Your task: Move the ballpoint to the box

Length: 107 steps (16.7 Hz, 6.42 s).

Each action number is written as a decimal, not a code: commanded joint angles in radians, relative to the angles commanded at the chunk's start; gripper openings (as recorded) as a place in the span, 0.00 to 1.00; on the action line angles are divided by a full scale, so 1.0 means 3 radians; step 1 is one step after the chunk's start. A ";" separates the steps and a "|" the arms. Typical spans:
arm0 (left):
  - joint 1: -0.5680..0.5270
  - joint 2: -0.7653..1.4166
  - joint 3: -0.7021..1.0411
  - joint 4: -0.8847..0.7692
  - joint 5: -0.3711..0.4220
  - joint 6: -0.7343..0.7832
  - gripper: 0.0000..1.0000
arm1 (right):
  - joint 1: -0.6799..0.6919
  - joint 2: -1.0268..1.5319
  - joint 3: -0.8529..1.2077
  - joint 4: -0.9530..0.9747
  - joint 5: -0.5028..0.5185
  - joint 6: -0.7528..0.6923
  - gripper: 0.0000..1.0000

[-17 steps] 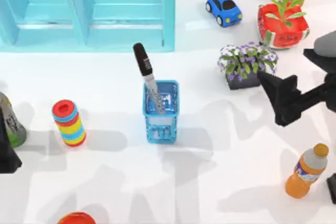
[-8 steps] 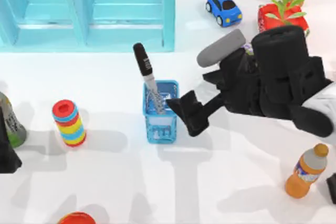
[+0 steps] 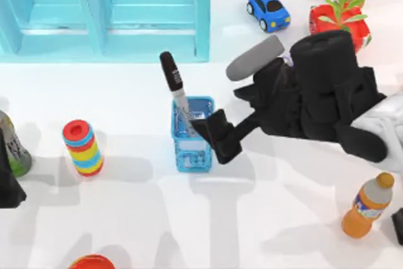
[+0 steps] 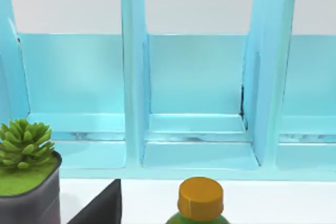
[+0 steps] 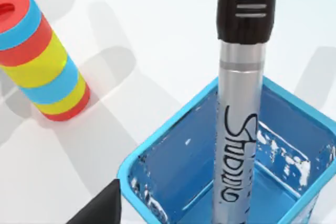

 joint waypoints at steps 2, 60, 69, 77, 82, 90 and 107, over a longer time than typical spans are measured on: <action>0.0000 0.0000 0.0000 0.0000 0.0000 0.0000 1.00 | 0.0040 0.0196 0.0151 0.0068 0.0029 0.0023 1.00; 0.0000 0.0000 0.0000 0.0000 0.0000 0.0000 1.00 | -0.1330 -0.0478 0.1145 -0.2039 -0.0758 -0.0913 0.00; 0.0000 0.0000 0.0000 0.0000 0.0000 0.0000 1.00 | -0.3382 -0.1037 0.1616 -0.4045 -0.0385 -0.2278 0.00; 0.0000 0.0000 0.0000 0.0000 0.0000 0.0000 1.00 | -0.3789 -0.1233 0.1656 -0.4456 -0.0258 -0.2623 0.00; 0.0000 0.0000 0.0000 0.0000 0.0000 0.0000 1.00 | -0.3736 -0.1221 0.1339 -0.4091 -0.0213 -0.2556 0.00; 0.0000 0.0000 0.0000 0.0000 0.0000 0.0000 1.00 | -0.3634 -0.1191 0.0871 -0.3560 -0.0167 -0.2475 0.00; 0.0000 0.0000 0.0000 0.0000 0.0000 0.0000 1.00 | -0.3634 -0.1191 0.0871 -0.3560 -0.0167 -0.2475 1.00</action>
